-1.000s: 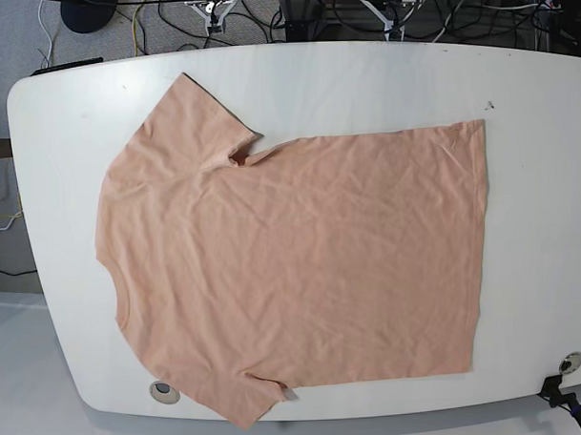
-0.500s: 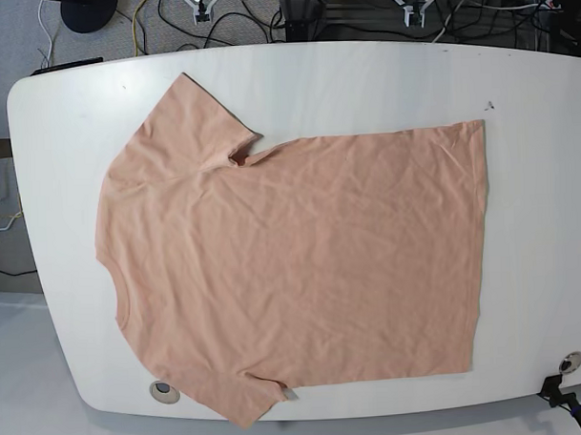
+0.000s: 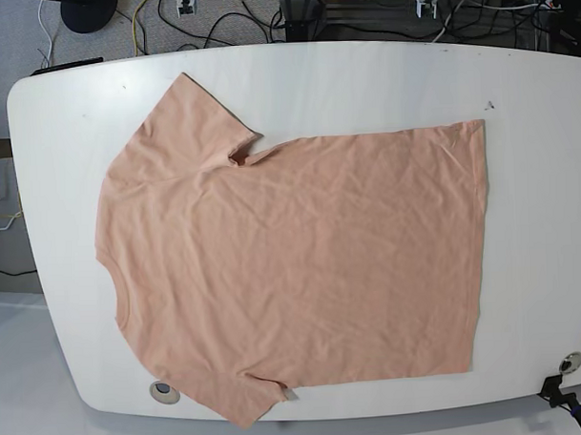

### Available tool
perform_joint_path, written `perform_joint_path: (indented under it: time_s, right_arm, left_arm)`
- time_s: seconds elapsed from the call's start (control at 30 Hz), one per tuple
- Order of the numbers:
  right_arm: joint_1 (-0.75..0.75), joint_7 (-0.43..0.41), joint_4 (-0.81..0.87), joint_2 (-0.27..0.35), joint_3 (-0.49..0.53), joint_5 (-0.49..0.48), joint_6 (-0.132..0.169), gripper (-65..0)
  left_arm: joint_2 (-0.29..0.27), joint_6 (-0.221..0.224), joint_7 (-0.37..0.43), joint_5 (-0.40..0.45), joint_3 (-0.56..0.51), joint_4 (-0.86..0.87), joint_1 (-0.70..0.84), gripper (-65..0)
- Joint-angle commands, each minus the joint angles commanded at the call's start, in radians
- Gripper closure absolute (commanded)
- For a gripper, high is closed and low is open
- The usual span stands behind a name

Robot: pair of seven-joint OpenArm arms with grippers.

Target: Fold the T-shirt properly

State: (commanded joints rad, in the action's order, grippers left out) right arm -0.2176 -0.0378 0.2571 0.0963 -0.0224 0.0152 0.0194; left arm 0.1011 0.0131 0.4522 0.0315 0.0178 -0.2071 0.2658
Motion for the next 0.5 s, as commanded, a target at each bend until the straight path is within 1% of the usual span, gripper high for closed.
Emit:
perform_joint_path:
  time_s: [0.1,0.2,0.3,0.37,0.47,0.5]
  right_arm:
    - [-0.010,-0.002,0.000,0.003,0.000,0.003,-0.005,0.0]
    - [-0.035,-0.004,0.028,0.017,-0.003,0.003,-0.004,0.0]
    - [-0.085,-0.006,0.084,0.042,0.000,0.006,-0.001,0.0]
    - [-0.110,-0.016,0.124,0.059,0.000,0.007,-0.001,0.0]
    - [-0.143,-0.022,0.181,0.078,0.003,0.006,0.000,0.0]
    - [-0.155,-0.027,0.202,0.086,0.004,0.004,0.000,0.0]
  left_arm:
    - [0.001,-0.001,0.017,-0.009,0.003,0.000,0.015,0.0]
    - [0.004,-0.006,0.057,-0.027,-0.001,-0.006,0.033,0.0]
    - [0.008,-0.025,0.103,-0.046,0.007,-0.023,0.066,0.0]
    - [0.009,-0.057,0.115,-0.062,0.008,-0.037,0.082,0.0]
    - [0.017,-0.131,0.123,-0.084,0.014,-0.046,0.100,0.0]
    - [0.021,-0.142,0.128,-0.087,0.012,-0.054,0.105,0.0]
